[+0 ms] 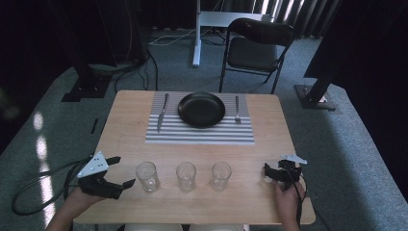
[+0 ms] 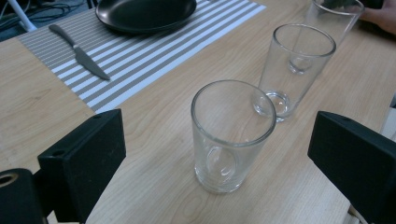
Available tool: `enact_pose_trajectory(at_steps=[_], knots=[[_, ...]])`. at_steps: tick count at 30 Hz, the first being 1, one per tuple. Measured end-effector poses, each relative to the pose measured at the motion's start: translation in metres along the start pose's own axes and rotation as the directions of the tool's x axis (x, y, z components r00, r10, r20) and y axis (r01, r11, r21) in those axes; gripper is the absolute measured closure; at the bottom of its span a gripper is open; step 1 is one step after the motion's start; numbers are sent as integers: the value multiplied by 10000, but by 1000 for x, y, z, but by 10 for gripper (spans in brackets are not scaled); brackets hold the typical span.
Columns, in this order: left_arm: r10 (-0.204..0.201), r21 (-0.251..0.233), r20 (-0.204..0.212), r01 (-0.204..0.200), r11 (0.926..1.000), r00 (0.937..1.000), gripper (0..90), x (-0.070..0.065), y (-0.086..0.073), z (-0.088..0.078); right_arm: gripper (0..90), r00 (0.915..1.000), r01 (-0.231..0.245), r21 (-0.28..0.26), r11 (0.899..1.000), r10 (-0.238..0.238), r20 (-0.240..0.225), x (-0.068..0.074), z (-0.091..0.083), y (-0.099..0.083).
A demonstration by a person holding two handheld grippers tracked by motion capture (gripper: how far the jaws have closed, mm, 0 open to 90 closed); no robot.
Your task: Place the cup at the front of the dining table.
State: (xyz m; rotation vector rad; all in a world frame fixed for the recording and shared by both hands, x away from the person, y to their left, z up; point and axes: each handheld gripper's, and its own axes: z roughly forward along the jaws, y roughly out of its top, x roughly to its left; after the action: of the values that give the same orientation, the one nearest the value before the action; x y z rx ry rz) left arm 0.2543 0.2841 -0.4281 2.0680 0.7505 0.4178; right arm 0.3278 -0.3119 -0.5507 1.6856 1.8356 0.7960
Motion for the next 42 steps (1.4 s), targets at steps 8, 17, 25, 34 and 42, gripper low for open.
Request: enact_pose_trajectory(at_steps=[8, 17, 25, 34, 42], knots=[[283, 56, 291, -285, 9996, 9992, 46, -6, 13, 10, 116, 10000, 4, -2, 10000, -4, -1, 0, 0, 0], [481, 185, 722, -496, 9986, 9962, 46, -14, 24, 24, 116, 10000, -1, 0, 10000, 1, -1, 0, 0, 0], [683, 351, 1017, -722, 9968, 9925, 46, -18, 34, 40, 116, 10000, -1, 0, 10000, 1, -2, 0, 0, 0], [852, 479, 1304, -921, 9946, 9878, 46, -23, 41, 52, 116, 10000, -1, 0, 10000, 1, -1, 0, 0, 0], [1035, 712, 1585, -1159, 9907, 9819, 46, -30, 47, 66, 117, 10000, -1, -1, 10000, 1, -1, 0, 0, 0]])
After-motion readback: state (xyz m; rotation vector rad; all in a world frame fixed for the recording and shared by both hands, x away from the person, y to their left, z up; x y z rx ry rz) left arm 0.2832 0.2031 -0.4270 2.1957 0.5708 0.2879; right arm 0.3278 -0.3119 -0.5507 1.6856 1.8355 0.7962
